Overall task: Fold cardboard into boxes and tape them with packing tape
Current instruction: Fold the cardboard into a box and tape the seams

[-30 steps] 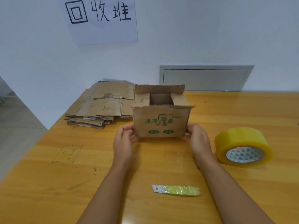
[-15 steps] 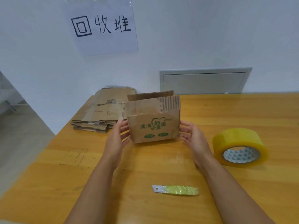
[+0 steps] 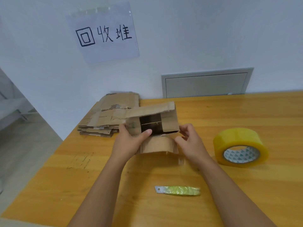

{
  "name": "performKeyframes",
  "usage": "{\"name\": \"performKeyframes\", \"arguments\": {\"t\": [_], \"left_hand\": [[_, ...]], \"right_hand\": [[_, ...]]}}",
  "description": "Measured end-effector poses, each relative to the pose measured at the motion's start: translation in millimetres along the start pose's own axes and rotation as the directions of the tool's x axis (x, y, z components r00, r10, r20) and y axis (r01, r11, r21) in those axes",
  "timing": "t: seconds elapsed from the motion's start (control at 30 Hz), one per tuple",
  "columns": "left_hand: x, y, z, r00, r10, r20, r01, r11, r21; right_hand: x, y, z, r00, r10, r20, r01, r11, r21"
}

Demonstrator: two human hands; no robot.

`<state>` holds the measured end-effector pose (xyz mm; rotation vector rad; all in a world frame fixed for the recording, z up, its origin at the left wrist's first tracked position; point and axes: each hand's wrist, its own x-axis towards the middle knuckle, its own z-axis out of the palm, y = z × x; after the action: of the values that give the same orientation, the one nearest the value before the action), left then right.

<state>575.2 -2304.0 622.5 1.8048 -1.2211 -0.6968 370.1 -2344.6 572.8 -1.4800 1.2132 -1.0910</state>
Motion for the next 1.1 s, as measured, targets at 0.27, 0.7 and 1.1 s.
{"name": "performKeyframes", "arguments": {"t": [0.27,0.7,1.1], "left_hand": [[-14.6,5.9,21.6,0.984,0.138,-0.114,-0.132,0.989,0.064],[-12.3,6.6,-4.9,0.997,0.065,-0.049,-0.073,0.978,-0.197],[2.9,1.2,-64.3,0.983,0.151,0.101,-0.113,0.943,-0.313]], "right_hand": [[-7.2,-8.0,3.0,0.988,0.077,-0.132,-0.097,0.983,-0.157],[-14.4,-18.7,-0.1,0.997,0.081,-0.017,-0.081,0.997,0.001],[-3.7,-39.7,-11.5,0.985,-0.035,0.167,0.03,0.999,0.036]]}}
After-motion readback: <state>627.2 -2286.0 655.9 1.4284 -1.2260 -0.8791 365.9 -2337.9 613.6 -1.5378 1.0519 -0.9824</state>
